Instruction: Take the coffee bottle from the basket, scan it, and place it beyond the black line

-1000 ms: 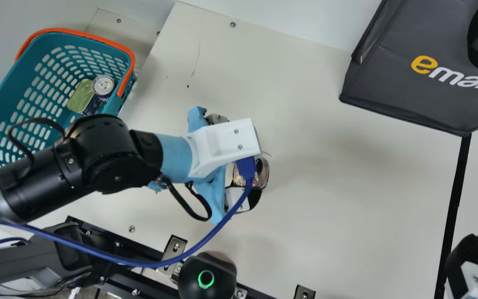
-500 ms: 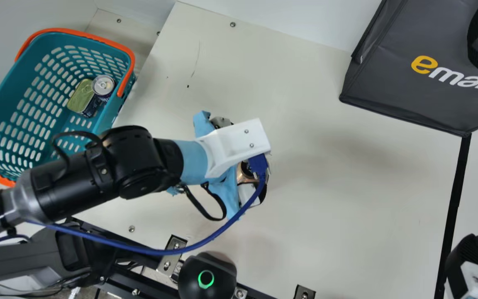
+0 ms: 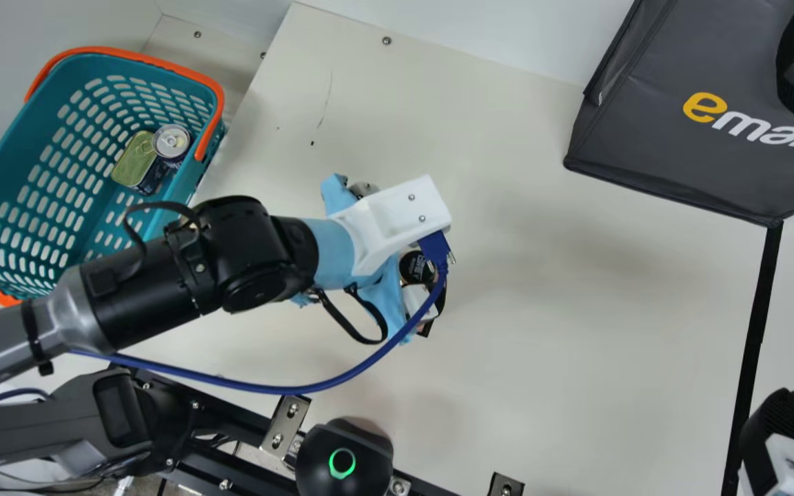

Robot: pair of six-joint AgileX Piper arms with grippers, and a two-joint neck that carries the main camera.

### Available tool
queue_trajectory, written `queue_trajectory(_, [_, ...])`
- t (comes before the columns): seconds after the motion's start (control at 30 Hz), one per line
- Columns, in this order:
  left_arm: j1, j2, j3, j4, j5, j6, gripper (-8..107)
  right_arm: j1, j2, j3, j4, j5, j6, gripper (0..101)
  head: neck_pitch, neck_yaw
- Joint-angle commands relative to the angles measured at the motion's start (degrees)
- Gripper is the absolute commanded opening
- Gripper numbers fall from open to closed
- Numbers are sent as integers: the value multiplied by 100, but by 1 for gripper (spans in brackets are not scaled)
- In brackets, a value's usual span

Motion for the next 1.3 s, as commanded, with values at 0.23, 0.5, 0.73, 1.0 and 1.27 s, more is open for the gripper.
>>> queue_trajectory(0.23, [-48,45,-96,-69,68,-154,57,0,0,0,0,0,0,91,-148,14])
queue_trajectory(0.5, [-176,-17,-162,-148,187,-199,10,0,0,0,0,-6,0,91,-148,14])
queue_trajectory(0.73, [-240,-121,-242,-458,189,205,10,0,0,0,0,-6,0,91,-148,14])
queue_trajectory(1.0, [-125,-258,-221,-1015,45,1357,10,0,0,0,0,-6,0,91,-148,14])
queue_trajectory(1.27, [212,-451,-10,-1666,-22,2736,10,0,0,0,0,-6,0,91,-148,14])
